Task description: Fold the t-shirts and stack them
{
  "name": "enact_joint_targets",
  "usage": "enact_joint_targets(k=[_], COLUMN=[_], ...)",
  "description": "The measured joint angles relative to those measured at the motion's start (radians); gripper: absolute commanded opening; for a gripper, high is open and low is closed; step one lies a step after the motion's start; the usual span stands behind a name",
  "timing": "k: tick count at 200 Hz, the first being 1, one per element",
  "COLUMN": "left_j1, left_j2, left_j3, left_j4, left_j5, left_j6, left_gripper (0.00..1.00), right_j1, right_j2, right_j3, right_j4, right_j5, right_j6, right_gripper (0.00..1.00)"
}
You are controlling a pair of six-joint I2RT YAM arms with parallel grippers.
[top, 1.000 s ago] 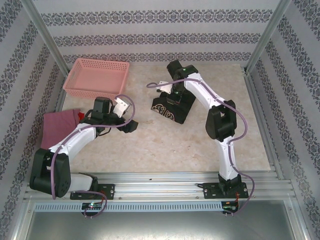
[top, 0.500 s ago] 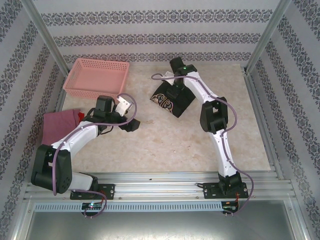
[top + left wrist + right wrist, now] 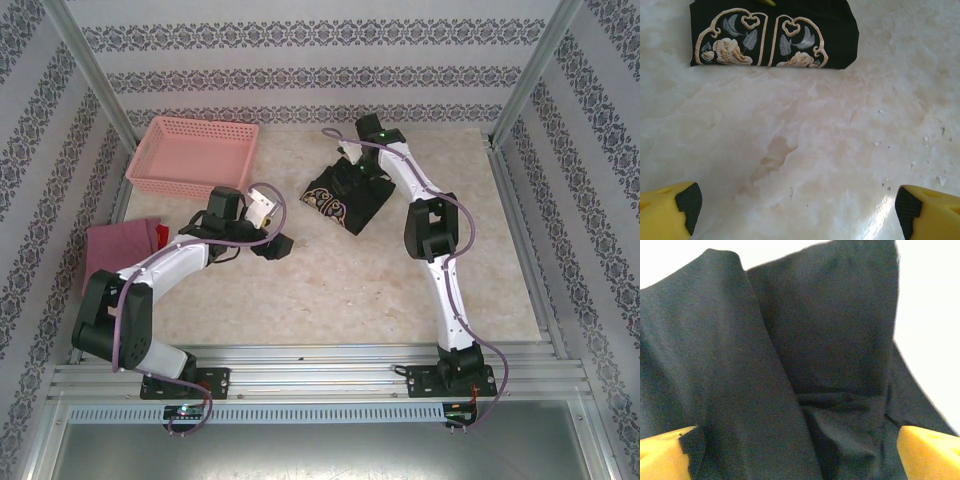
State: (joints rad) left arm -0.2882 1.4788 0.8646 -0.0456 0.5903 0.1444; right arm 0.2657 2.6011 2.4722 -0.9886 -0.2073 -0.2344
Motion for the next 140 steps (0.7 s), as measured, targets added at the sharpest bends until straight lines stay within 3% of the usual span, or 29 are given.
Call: enact_joint_targets(k=[49,79,140], left_j1=[0.000,-0.001,-0.001], left_j2=[0.042,0.045,0.023], left_j3=[0.007,0.008,0.001], left_j4=[0.116,0.148,0.152], left_j5=[-0.076,-0.117,-0.195], left_j6=[-0.117,-0.154,-0.218], left_gripper=[1.00,1.00,1.00], right_j1=[-0.003,0.013,0.113], right_j2=[0.024,0.014,-0.186], right_j3=[0.012,-0.044,-0.389], right_j4=[-0.070,-0.080,-0.089], right_j5=[-0.055,-0.071,-0.071], right_j6=[0.020,-0.020,-0.164], right_gripper=[0.82,0.80,0.81])
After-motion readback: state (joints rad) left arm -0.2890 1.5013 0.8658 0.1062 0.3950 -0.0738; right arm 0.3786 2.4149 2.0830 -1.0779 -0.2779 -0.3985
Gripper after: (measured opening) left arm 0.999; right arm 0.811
